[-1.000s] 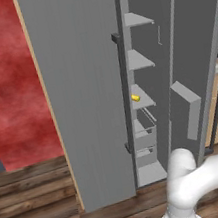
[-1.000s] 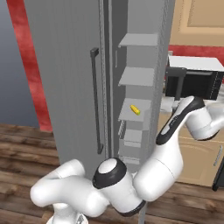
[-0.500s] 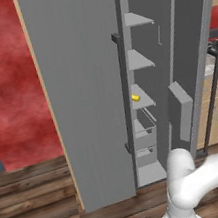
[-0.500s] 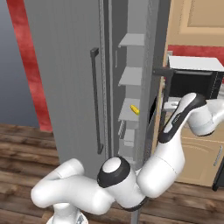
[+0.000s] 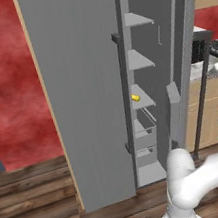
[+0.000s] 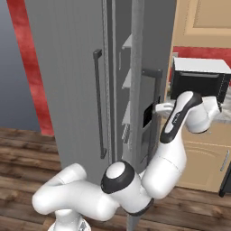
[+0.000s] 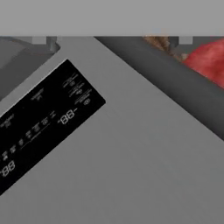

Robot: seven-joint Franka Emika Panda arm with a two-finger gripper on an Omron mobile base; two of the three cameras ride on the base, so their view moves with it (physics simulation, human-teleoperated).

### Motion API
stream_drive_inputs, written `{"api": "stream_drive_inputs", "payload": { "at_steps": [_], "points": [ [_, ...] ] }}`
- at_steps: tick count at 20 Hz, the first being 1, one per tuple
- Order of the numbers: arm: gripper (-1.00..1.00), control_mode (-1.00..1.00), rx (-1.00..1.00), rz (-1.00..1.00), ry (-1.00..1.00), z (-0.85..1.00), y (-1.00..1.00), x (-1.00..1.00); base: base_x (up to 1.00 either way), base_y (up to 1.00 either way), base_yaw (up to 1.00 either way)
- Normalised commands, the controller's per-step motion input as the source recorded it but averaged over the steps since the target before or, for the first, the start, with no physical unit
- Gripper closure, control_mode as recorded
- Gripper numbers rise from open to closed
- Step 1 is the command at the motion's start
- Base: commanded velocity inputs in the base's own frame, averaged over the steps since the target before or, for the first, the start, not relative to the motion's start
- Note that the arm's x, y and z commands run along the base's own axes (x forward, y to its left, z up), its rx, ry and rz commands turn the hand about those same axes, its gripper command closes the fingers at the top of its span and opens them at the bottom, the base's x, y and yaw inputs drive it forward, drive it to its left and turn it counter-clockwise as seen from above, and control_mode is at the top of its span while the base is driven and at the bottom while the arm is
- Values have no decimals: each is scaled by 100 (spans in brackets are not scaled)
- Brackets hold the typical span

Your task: Pick up the frozen chicken drumstick from the freezer, place it on any shelf in the fridge, and close the fridge and freezer doors when done.

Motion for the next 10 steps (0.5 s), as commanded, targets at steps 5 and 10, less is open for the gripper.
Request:
{"api": "stream_drive_inputs", "payload": {
  "at_steps": [5, 10],
  "points": [
    [-100, -100, 0, 0, -8, 0, 100, 54, 0, 0, 0],
    [-100, -100, 0, -1, -12, 0, 100, 61, 0, 0, 0]
  ]
}}
